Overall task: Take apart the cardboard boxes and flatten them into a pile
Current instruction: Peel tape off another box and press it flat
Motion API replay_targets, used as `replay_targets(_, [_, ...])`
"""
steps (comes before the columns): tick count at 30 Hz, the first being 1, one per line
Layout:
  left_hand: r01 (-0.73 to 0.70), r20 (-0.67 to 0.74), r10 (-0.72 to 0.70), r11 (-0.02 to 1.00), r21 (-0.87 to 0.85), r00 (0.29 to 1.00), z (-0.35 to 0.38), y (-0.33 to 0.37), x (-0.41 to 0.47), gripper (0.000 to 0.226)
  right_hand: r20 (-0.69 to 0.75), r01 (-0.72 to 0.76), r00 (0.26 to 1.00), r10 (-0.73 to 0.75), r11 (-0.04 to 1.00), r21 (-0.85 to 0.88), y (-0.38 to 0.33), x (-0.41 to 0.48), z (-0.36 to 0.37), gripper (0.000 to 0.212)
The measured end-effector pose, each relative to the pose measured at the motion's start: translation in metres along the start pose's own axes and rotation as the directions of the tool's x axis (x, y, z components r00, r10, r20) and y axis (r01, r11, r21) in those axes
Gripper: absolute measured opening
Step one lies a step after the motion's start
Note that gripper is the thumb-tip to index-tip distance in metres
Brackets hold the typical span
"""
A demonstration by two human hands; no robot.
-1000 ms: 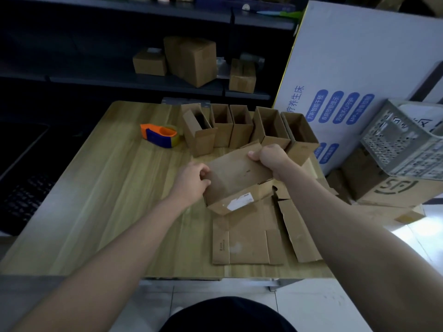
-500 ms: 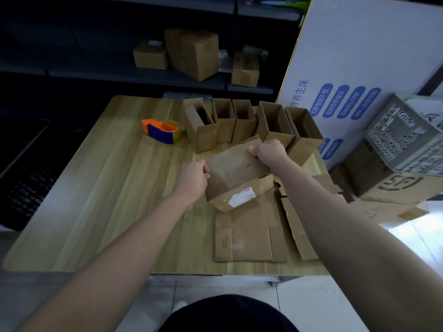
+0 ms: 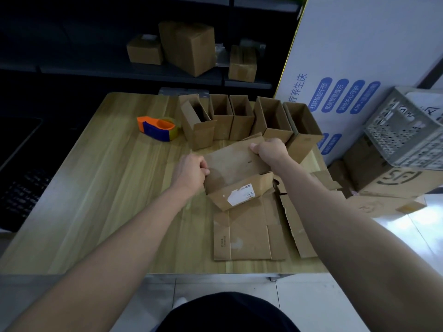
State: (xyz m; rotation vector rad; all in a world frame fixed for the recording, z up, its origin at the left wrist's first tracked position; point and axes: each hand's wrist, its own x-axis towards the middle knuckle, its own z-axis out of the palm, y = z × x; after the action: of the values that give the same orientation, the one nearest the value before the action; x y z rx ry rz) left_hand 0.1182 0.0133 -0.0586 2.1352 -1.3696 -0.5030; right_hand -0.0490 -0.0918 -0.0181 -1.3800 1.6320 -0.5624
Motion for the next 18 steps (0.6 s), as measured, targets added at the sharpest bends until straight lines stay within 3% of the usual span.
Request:
replay_targets(4, [-0.036,-0.044,0.034,0.998,-0.044,0.998,0.0071,-0.0001,-0.0009,0.003,-0.011,-0.007,1.0,0.007,1.0,0.018,0.0019,0.0031,0.0002,0.045])
replay_targets(18, [0.001,-0.02,-0.002,0.996,-0.092,1.0,0.0064,-0.0012,0.003,0.011,-0.005,0.034,0.999,-0.034,0.998,-0.06,-0.0039,0.0097,0.0054,0.026])
